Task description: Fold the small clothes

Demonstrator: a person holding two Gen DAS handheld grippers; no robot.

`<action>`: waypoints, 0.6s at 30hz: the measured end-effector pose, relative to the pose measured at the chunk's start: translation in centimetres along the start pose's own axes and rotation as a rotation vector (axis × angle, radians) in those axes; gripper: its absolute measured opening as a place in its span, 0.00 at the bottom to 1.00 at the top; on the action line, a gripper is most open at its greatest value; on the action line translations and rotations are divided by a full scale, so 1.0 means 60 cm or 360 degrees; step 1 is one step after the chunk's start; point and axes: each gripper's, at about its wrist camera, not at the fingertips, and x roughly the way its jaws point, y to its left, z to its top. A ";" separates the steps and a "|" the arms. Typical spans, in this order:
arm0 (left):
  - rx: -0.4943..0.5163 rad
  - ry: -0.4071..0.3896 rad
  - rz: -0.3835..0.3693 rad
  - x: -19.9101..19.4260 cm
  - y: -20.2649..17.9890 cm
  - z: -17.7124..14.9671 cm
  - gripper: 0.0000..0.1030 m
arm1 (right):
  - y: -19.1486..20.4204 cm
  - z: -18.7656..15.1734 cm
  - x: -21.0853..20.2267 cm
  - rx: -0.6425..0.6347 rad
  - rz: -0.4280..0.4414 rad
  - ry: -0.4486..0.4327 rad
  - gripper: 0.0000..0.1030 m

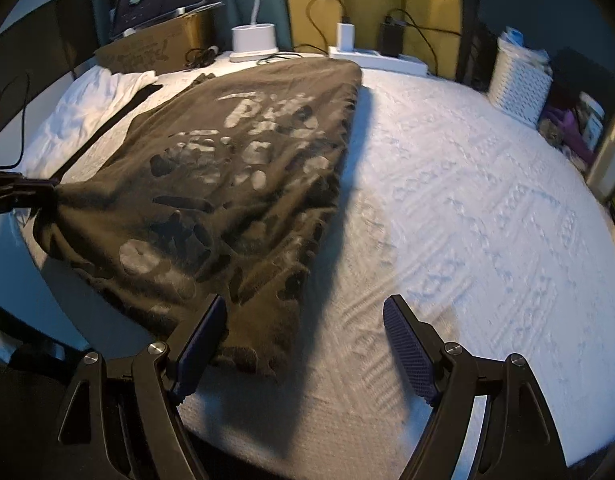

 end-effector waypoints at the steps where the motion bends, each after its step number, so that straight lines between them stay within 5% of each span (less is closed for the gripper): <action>1: -0.0026 -0.0021 0.0004 -0.004 0.005 0.003 0.57 | -0.003 -0.002 -0.003 0.0005 -0.0005 0.0005 0.79; 18: 0.0092 0.0134 0.0157 0.087 -0.029 0.040 0.57 | -0.057 0.037 -0.011 0.0122 -0.0015 -0.0072 0.79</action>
